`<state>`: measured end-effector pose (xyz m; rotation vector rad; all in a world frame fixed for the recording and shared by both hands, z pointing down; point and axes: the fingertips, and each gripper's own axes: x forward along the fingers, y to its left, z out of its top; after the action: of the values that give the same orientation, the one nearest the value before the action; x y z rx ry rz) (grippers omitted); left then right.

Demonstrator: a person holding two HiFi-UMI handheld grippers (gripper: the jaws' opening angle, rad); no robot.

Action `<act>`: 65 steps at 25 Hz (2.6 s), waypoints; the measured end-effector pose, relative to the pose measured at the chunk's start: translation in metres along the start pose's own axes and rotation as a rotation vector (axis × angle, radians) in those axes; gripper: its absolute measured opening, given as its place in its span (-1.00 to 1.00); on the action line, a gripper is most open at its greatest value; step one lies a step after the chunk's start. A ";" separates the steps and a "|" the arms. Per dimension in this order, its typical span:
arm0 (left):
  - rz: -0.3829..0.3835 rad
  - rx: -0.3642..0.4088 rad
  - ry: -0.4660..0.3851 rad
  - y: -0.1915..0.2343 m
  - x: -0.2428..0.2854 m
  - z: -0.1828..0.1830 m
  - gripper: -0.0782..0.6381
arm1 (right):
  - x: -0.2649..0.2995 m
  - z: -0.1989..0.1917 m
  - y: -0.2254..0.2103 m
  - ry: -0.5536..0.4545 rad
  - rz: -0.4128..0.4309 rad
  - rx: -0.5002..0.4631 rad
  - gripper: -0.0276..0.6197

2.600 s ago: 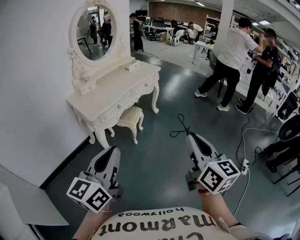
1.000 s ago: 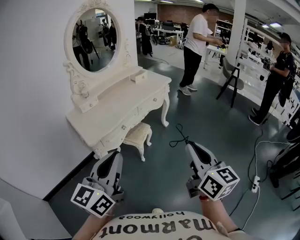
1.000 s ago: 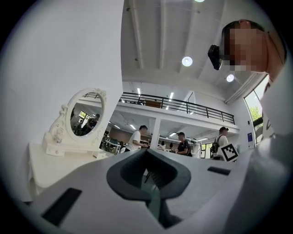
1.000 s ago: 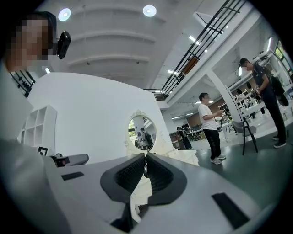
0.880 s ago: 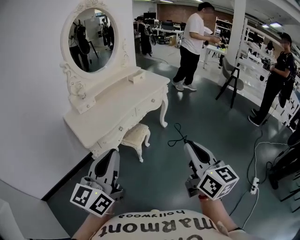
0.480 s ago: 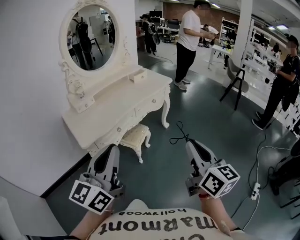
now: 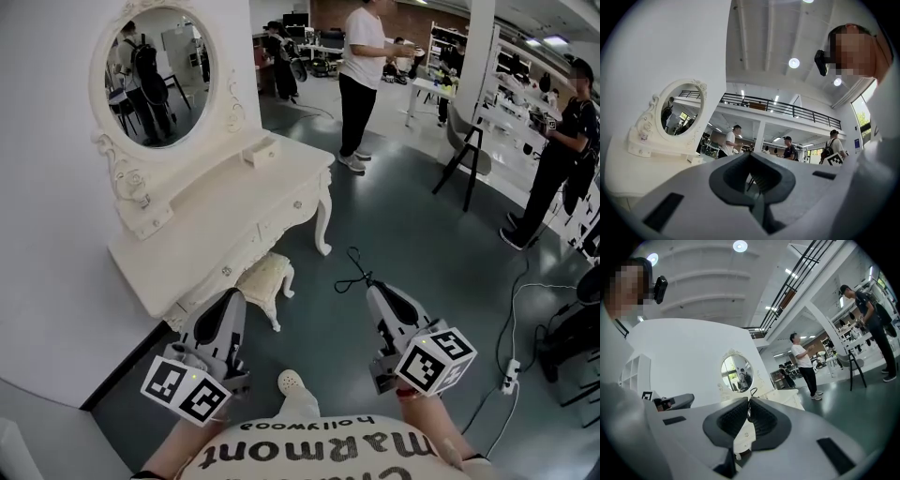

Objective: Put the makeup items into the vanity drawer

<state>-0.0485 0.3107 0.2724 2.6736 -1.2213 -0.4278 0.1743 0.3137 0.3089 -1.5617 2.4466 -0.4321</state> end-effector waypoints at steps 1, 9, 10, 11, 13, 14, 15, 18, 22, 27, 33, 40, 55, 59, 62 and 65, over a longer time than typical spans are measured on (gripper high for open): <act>-0.002 -0.006 0.000 0.006 0.007 -0.001 -0.76 | 0.008 -0.001 -0.004 0.006 -0.003 -0.003 -0.80; 0.013 -0.036 -0.001 0.070 0.069 0.001 -0.76 | 0.086 0.014 -0.028 0.016 -0.010 -0.027 -0.80; 0.018 -0.039 -0.004 0.079 0.077 0.003 -0.76 | 0.096 0.017 -0.030 0.017 -0.008 -0.034 -0.80; 0.021 -0.041 -0.006 0.087 0.084 0.004 -0.76 | 0.105 0.020 -0.032 0.016 -0.007 -0.044 -0.80; 0.021 -0.047 -0.001 0.099 0.097 0.007 -0.76 | 0.122 0.025 -0.037 0.014 -0.010 -0.054 -0.80; 0.018 -0.049 0.003 0.105 0.103 0.008 -0.76 | 0.131 0.029 -0.039 0.013 -0.011 -0.054 -0.80; 0.014 -0.048 0.007 0.110 0.110 0.009 -0.76 | 0.139 0.032 -0.042 0.011 -0.012 -0.051 -0.80; 0.003 -0.039 0.009 0.130 0.130 0.015 -0.76 | 0.167 0.038 -0.051 0.004 -0.017 -0.040 -0.80; -0.002 -0.020 0.006 0.159 0.155 0.029 -0.76 | 0.204 0.047 -0.060 -0.006 -0.009 -0.051 -0.80; -0.006 -0.003 -0.014 0.193 0.182 0.044 -0.76 | 0.249 0.059 -0.068 -0.028 -0.005 -0.049 -0.80; -0.018 0.016 -0.031 0.224 0.206 0.055 -0.76 | 0.297 0.065 -0.071 -0.024 0.024 -0.079 -0.80; 0.049 0.031 -0.075 0.268 0.207 0.065 -0.76 | 0.336 0.055 -0.075 -0.002 0.042 -0.081 -0.80; 0.218 -0.022 -0.001 0.322 0.203 0.024 -0.76 | 0.420 0.019 -0.091 0.124 0.174 -0.081 -0.80; 0.287 0.013 -0.042 0.338 0.222 0.035 -0.76 | 0.459 0.023 -0.110 0.135 0.229 -0.071 -0.80; 0.324 0.021 -0.065 0.350 0.243 0.042 -0.76 | 0.494 0.030 -0.127 0.153 0.264 -0.036 -0.80; 0.389 0.023 -0.104 0.369 0.257 0.051 -0.76 | 0.536 0.039 -0.140 0.162 0.318 -0.026 -0.80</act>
<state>-0.1669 -0.1259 0.2763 2.3724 -1.7365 -0.4956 0.0819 -0.2341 0.3128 -1.1541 2.7693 -0.4861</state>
